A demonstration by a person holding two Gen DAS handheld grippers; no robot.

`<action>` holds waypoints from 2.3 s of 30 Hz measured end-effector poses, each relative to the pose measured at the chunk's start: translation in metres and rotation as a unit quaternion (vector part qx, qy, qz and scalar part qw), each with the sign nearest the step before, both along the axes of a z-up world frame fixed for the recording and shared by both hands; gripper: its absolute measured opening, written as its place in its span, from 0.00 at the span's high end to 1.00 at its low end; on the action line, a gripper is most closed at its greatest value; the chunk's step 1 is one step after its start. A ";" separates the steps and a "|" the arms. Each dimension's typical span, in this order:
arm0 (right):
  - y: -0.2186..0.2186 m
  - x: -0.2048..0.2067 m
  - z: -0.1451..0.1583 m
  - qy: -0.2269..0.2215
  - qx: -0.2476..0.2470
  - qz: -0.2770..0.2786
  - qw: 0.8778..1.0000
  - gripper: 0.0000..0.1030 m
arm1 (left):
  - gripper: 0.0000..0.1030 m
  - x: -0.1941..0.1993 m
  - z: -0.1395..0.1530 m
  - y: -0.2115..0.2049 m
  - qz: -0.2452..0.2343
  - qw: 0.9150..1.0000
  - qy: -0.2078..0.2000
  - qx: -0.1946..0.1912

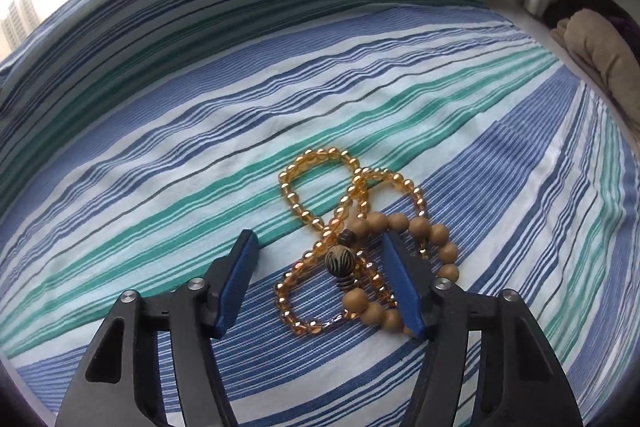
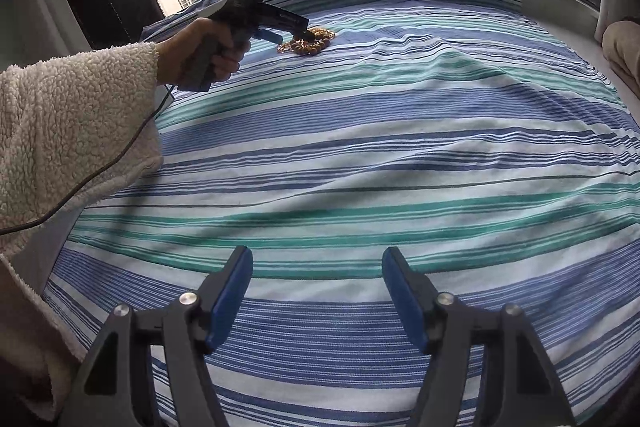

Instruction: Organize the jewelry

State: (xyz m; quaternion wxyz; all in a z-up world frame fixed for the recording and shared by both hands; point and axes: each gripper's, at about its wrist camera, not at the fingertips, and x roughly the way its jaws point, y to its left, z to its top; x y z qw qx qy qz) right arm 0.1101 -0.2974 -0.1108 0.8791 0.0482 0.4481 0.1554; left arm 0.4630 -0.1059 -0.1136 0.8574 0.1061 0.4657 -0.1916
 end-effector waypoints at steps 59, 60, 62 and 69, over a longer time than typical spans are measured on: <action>0.144 0.019 0.011 0.028 -0.110 0.260 0.959 0.88 | 0.24 -0.440 0.041 0.204 0.201 0.972 0.026 -0.120; 0.133 0.014 0.011 0.035 -0.114 0.249 0.961 0.88 | 0.24 -0.433 0.041 0.200 0.194 0.973 0.030 -0.123; 0.116 0.005 0.006 0.047 -0.126 0.230 0.964 0.88 | 0.24 -0.414 0.040 0.189 0.178 0.975 0.040 -0.127; 0.085 -0.024 -0.003 0.055 -0.082 0.169 0.981 0.66 | 0.24 -0.332 0.021 0.134 0.142 0.985 0.054 -0.081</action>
